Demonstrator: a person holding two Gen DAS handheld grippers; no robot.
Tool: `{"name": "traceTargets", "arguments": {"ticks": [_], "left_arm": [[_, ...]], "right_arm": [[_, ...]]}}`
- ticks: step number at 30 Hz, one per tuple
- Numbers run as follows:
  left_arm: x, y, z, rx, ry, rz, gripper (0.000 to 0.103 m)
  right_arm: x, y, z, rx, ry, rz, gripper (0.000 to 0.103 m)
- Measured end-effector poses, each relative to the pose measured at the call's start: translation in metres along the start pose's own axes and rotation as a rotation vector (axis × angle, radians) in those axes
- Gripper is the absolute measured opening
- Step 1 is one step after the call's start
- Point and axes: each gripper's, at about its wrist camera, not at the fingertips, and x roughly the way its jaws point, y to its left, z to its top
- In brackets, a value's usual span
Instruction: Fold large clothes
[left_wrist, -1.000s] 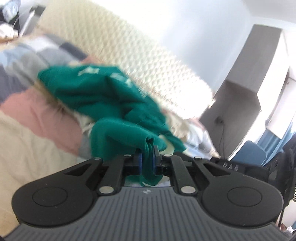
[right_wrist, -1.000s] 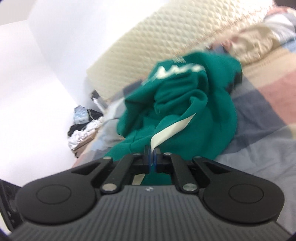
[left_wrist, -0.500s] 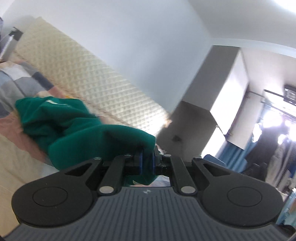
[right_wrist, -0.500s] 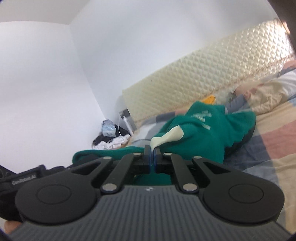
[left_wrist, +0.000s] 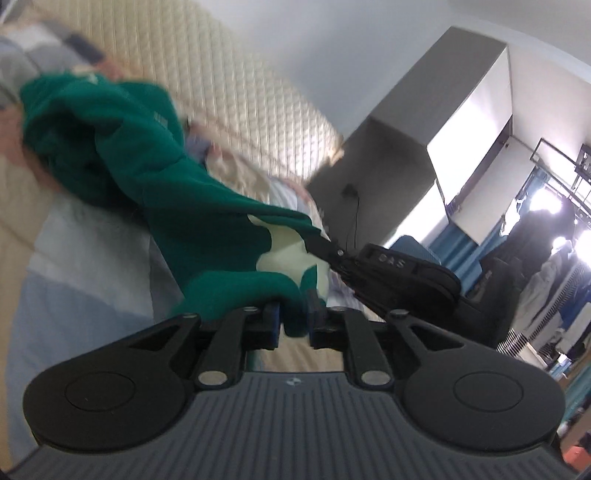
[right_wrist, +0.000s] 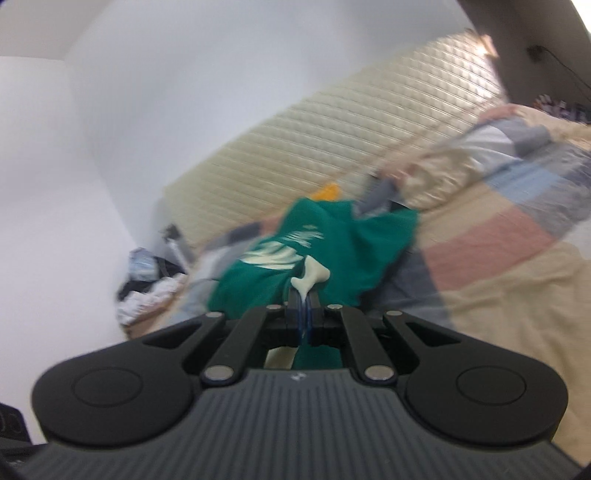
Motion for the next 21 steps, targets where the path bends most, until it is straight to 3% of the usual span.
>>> {"name": "traceTargets", "arguments": {"ticks": [1,3,4,8,12,16,21], "left_arm": [[0.006,0.006,0.004,0.001,0.013,0.015,0.03],[0.007,0.009,0.004,0.016,0.01,0.031,0.061],[0.009,0.013,0.009,0.021,0.001,0.029,0.064],[-0.005,0.023,0.023,0.013,-0.033,0.05,0.066],[0.008,0.054,0.046,0.003,-0.032,0.21,0.067],[0.043,0.106,0.076,-0.035,-0.031,0.388,0.067],[0.095,0.168,0.113,-0.066,-0.059,0.486,0.067]], "right_arm": [[0.004,-0.004,-0.002,0.009,0.012,-0.02,0.005],[0.01,-0.01,-0.006,0.022,0.028,-0.07,0.005],[0.014,-0.013,-0.007,0.022,0.03,-0.097,0.005],[0.025,-0.024,-0.006,0.009,0.019,-0.219,0.005],[0.036,-0.035,-0.006,-0.002,0.028,-0.308,0.005],[0.041,-0.04,-0.006,0.05,0.046,-0.315,0.005],[0.046,-0.038,-0.004,0.073,0.056,-0.312,0.005]]}}
